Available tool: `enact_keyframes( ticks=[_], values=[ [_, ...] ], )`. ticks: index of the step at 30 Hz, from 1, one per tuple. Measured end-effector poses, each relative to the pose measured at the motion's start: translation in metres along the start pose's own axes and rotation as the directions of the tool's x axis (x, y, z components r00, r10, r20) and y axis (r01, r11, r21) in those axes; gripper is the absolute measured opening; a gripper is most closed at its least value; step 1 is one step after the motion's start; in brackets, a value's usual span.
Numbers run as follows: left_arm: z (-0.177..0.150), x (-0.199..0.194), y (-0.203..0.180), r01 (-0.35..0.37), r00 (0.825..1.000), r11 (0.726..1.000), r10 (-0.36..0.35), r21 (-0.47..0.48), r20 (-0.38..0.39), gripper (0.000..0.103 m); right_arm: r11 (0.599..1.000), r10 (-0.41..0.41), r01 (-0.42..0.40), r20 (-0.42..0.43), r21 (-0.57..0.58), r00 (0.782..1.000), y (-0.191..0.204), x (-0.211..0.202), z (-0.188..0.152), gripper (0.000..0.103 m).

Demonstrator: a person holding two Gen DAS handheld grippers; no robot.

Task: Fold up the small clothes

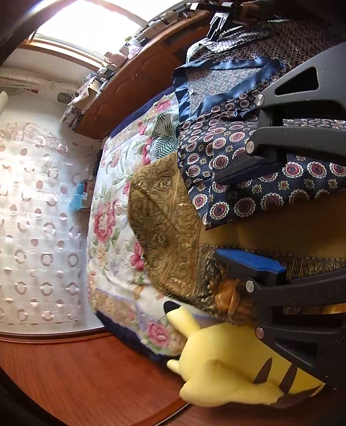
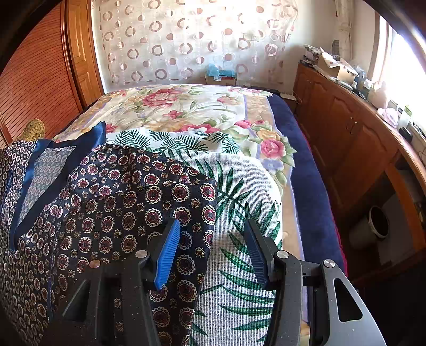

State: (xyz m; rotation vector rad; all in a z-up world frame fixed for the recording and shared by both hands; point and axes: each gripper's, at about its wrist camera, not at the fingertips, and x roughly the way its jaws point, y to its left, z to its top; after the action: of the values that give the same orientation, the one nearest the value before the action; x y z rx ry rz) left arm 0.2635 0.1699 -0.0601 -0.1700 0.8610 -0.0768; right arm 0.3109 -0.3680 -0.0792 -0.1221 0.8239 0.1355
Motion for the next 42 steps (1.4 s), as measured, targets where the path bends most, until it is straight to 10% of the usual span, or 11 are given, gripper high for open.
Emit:
enact_keyframes(
  ticks=[3, 8, 27, 35, 42],
  values=[
    [-0.002, 0.003, -0.003, 0.009, 1.000, 1.000, -0.009, 0.008, -0.007, 0.048, 1.000, -0.001, 0.001, 0.000, 0.000, 1.000, 0.000, 0.000, 0.000, 0.052],
    [-0.003, -0.001, -0.012, 0.008, 1.000, 0.999, -0.009, 0.043, 0.013, 0.005, 1.000, -0.001, 0.001, 0.000, -0.001, 1.000, 0.000, 0.000, 0.000, 0.053],
    [-0.025, -0.047, -0.076, 0.028, 0.986, 0.985, -0.055, 0.171, 0.160, 0.002, 1.000, 0.004, -0.004, -0.040, 0.014, 0.999, -0.008, 0.013, 0.019, 0.054],
    [-0.044, -0.065, -0.089, 0.045, 0.981, 0.981, -0.080, 0.191, 0.178, 0.002, 0.999, 0.042, -0.042, -0.058, 0.002, 0.997, 0.013, 0.009, 0.020, 0.007],
    [-0.072, -0.096, -0.101, 0.063, 0.973, 0.975, -0.107, 0.214, 0.203, 0.002, 0.997, 0.071, -0.068, 0.064, -0.040, 0.995, 0.035, -0.040, 0.007, 0.002]
  ],
)
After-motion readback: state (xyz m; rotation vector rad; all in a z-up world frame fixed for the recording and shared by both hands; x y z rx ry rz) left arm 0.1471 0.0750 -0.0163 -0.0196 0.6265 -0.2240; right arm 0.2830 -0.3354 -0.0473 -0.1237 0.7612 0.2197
